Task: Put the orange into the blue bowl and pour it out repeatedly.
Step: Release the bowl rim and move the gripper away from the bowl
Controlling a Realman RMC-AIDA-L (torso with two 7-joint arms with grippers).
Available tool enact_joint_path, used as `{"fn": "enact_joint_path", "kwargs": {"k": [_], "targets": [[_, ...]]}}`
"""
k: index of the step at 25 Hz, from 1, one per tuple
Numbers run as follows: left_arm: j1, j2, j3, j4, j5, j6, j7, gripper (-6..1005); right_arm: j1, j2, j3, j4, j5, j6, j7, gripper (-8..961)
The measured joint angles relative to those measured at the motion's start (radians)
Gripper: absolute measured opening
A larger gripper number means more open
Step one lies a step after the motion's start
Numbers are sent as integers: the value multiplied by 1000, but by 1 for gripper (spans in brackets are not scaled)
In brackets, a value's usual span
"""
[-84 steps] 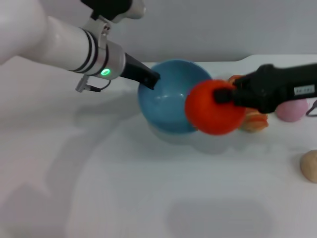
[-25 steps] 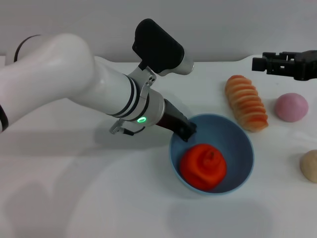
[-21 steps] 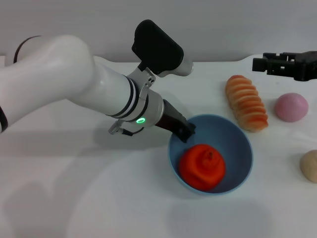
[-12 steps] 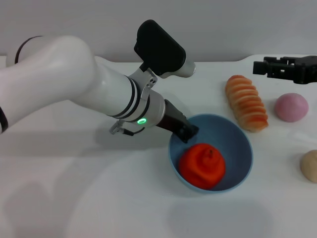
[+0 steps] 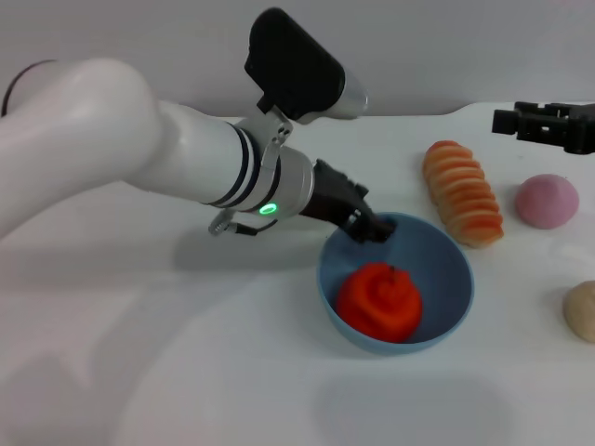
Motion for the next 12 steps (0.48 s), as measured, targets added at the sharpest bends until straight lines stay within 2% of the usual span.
{"fn": "enact_joint_path", "kwargs": {"k": [4,7,9,10,11,12], "targets": [[27,0,-15,53,42,-10,0,531,-10,2,12,11,3,26,-55,545],[69,-1,-37,113,68,-68,0,661,-24,8,32,40,43,70,-153,546],[123,-1,-40,157,70,-183,3,750,-43,12,38,81,109,114,-264,548],[179,-1,-33,182,69,-324,14,795,-50,13,40,103,138,131,-316,548],[179,-1,-33,182,69,-324,14,795,-57,12,39,141,177,149,-391,549],[204,-1,-26,186,66,-390,20,795,-59,11,40,161,191,158,-426,549]]}}
